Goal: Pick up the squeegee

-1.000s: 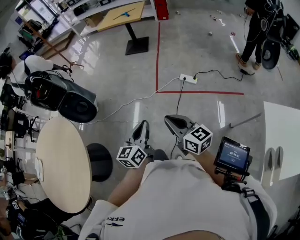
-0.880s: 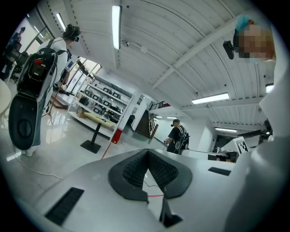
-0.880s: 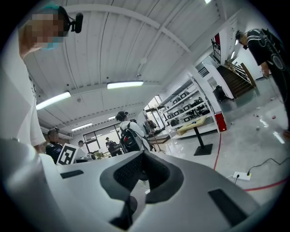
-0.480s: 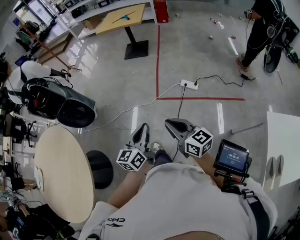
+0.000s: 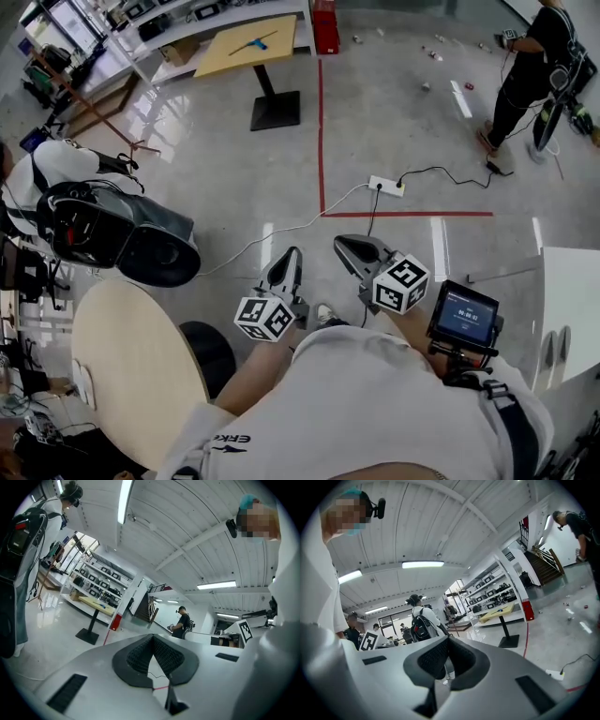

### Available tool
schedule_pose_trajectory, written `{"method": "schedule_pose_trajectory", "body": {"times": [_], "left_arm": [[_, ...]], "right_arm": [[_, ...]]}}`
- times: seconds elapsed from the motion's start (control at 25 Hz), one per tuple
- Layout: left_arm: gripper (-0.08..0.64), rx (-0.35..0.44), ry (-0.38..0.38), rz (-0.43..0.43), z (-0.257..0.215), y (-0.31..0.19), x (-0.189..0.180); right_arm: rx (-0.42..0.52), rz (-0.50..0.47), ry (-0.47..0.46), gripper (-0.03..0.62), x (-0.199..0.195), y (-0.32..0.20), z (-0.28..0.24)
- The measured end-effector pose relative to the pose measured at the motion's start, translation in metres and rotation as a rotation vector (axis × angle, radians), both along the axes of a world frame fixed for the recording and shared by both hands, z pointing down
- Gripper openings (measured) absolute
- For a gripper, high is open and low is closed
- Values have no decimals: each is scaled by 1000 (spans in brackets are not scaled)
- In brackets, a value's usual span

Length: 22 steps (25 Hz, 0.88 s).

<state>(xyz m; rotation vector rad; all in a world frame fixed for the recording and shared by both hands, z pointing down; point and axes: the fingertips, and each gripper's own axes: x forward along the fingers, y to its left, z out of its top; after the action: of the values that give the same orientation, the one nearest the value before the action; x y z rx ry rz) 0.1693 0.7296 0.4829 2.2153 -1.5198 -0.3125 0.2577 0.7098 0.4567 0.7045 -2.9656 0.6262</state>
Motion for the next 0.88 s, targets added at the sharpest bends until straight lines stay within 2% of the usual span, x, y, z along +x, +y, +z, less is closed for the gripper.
{"method": "schedule_pose_trajectory", "body": {"times": [0.28,0.44,0.88], "left_arm": [[3,1,-14,0,9,-39,-56],[3,2,4,-16,13,-51,-80],[3,-8,1,-26,22,-95,-111]], "right_arm": [[12,18,6,3,-55,-41,8],[7,14,23,3,-79,-54,14],[21,-2,23,3,-117,-103,20]]}}
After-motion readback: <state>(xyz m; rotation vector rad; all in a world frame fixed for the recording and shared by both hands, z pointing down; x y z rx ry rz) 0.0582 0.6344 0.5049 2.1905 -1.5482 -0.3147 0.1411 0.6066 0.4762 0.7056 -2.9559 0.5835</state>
